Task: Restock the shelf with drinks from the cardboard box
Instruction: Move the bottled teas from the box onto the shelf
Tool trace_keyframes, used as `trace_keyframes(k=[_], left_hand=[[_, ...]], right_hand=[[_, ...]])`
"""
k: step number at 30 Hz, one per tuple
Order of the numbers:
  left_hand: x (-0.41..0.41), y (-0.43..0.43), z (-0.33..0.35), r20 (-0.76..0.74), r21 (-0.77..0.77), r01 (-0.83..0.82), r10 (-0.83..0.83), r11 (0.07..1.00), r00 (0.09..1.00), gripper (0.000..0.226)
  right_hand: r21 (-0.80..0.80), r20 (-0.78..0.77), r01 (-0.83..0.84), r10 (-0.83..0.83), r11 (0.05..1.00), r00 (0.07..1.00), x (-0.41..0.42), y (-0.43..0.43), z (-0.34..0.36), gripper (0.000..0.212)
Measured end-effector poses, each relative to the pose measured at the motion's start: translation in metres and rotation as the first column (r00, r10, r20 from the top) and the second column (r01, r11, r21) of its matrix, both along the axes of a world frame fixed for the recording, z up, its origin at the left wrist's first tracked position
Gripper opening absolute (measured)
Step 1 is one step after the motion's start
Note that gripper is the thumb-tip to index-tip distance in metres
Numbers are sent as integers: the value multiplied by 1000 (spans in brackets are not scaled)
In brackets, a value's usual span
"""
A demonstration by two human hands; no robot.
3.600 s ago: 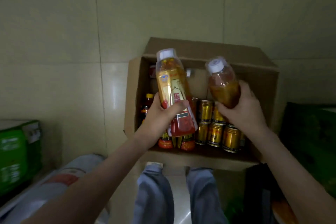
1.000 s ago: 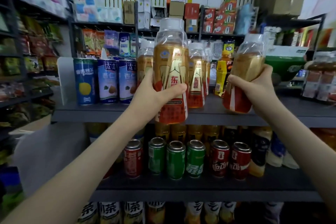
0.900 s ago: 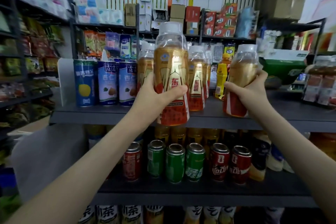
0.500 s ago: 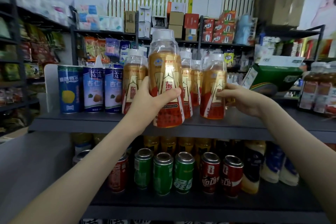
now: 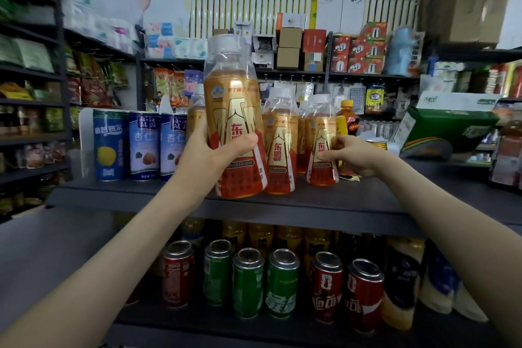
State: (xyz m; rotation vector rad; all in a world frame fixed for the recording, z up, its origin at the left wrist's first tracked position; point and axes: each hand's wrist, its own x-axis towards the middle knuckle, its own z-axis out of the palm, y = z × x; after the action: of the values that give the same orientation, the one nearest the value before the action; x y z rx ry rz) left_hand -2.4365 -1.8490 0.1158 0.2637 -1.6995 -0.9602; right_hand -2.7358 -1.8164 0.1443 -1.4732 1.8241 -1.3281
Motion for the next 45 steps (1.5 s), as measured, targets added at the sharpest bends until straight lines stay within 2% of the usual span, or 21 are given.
trace_keyframes(k=[2, 6, 10, 15, 17, 18, 19, 21, 23, 25, 27, 29, 33, 38, 40, 42, 45], left_hand=[[2, -1, 2, -14, -1, -1, 1, 1000, 1000, 64], [1, -5, 4, -39, 51, 5, -3, 999, 999, 58], [-6, -7, 2, -33, 79, 19, -16, 997, 999, 67], [-14, -7, -6, 9, 80, 12, -13, 997, 1000, 52], [-17, -6, -8, 25, 82, 5, -7, 997, 1000, 50], [-18, -5, -8, 33, 77, 7, -10, 997, 999, 49], [-19, -4, -9, 46, 65, 10, -13, 998, 999, 49], [-22, -3, -9, 78, 45, 4, -8, 999, 997, 57], [-26, -3, -10, 120, 21, -16, 13, 1000, 993, 66], [-34, -2, -10, 161, -12, -41, 42, 999, 986, 70], [-44, 1, -8, 189, -34, -57, 63, 998, 980, 70], [-55, 3, -5, 211, -42, -42, 50, 998, 976, 67], [-75, 10, 0, 280, -96, -65, 90, 993, 956, 63], [-90, 22, 9, 449, -219, -160, 246, 962, 859, 73], [-93, 25, 7, 437, -416, -213, 400, 884, 805, 84], [-90, 24, 0, 307, -626, -305, 587, 718, 749, 97], [-85, 12, -19, 67, -726, -475, 739, 497, 670, 88]], right_hand=[[11, -4, -4, 4, 1000, 1000, -3, -4, 1, 26], [47, -67, -26, 29, 999, 997, -2, -10, 5, 16], [87, -122, -12, 22, 996, 992, -2, -20, 7, 13], [57, -109, 35, -29, 998, 994, -3, -29, 0, 11], [74, -177, 52, -38, 996, 983, -1, -29, 0, 10], [64, -224, 84, -67, 994, 972, 1, -27, 1, 17], [19, -267, 121, -112, 992, 957, 4, -25, 1, 29], [-176, -328, 219, -267, 960, 906, 13, -18, 2, 60], [-403, -250, 210, -328, 891, 911, 31, -4, 3, 62], [-486, -138, 33, -114, 873, 984, 53, 17, 5, 52], [-390, -130, -193, 154, 900, 980, 72, 37, 3, 49], [-259, -139, -308, 280, 915, 950, 83, 48, -1, 49], [-276, -58, -275, 270, 921, 961, 82, 59, -7, 43], [-328, -2, -204, 216, 922, 976, 62, 71, -12, 34], [-337, 20, -182, 200, 924, 980, 54, 74, -14, 31], [-333, 26, -155, 173, 930, 985, 47, 78, -14, 33], [-321, 9, -108, 117, 941, 993, 35, 80, -16, 33]])
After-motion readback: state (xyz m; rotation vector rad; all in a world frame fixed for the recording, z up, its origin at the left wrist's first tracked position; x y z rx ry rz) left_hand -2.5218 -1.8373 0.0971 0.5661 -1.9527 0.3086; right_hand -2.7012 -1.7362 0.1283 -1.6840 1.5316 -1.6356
